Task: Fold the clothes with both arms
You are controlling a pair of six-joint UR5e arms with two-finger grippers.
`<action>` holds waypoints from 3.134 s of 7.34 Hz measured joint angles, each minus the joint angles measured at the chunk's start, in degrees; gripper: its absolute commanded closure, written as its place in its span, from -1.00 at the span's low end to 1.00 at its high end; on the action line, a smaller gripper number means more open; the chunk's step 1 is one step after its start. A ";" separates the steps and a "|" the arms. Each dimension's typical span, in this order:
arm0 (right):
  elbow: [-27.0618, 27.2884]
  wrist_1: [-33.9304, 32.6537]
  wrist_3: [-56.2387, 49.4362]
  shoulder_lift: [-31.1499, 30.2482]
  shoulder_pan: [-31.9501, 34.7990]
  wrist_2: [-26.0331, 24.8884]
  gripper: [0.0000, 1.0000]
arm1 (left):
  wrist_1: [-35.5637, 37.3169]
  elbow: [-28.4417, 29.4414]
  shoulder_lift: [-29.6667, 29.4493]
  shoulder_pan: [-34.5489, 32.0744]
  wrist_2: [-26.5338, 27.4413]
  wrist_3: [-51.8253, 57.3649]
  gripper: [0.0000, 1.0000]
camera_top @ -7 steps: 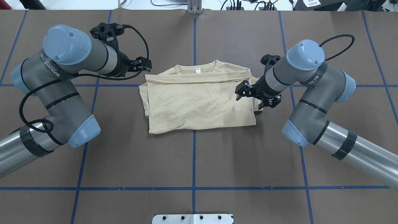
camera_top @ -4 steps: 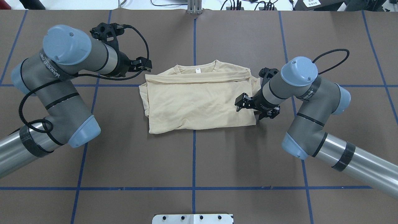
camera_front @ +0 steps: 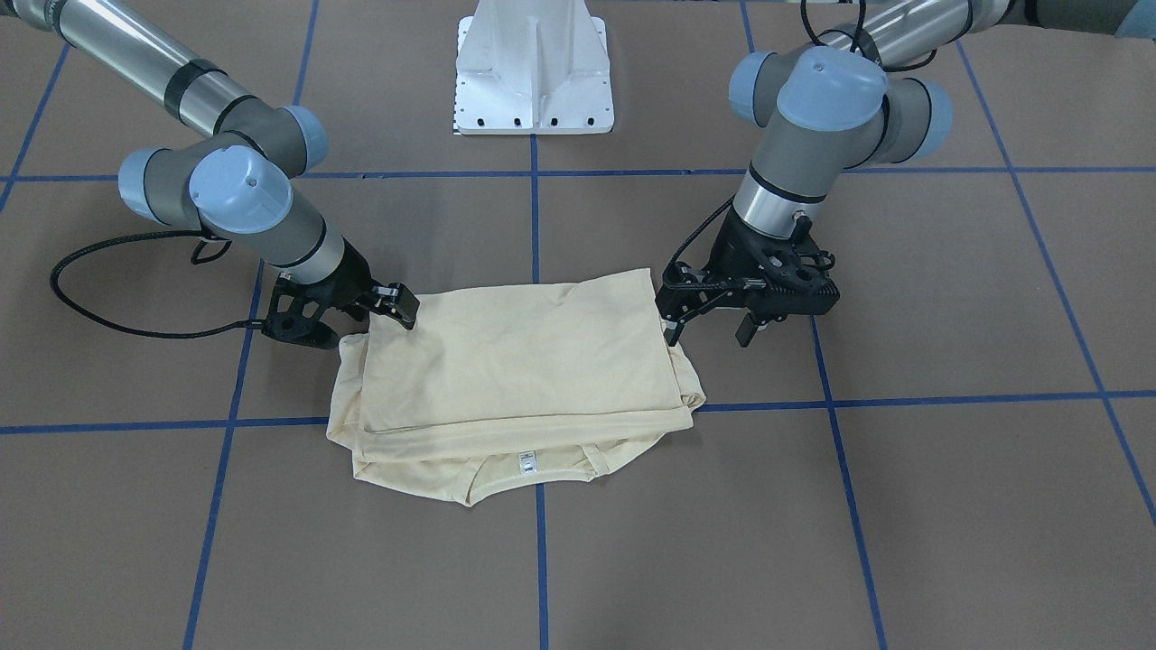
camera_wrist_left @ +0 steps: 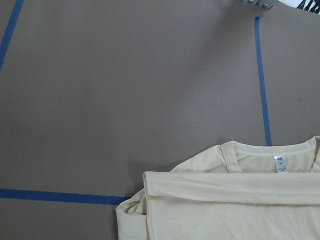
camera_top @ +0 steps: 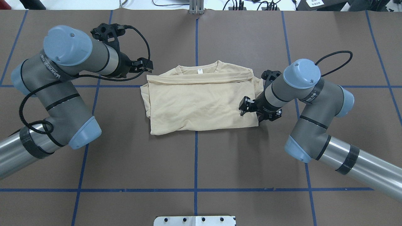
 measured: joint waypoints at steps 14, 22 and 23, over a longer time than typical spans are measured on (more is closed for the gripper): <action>4.22 -10.31 -1.84 -0.39 -1.39 -1.86 0.01 | 0.00 -0.08 -0.08 0.18 0.01 -0.15 -1.00; 5.37 -10.92 -2.49 -0.73 -1.07 -1.71 1.00 | 0.00 -0.02 -0.08 0.17 0.04 -0.16 -1.00; 8.00 -12.29 -2.47 -2.13 -1.29 -1.52 1.00 | 0.00 -0.05 -0.10 0.18 0.07 -0.15 -1.00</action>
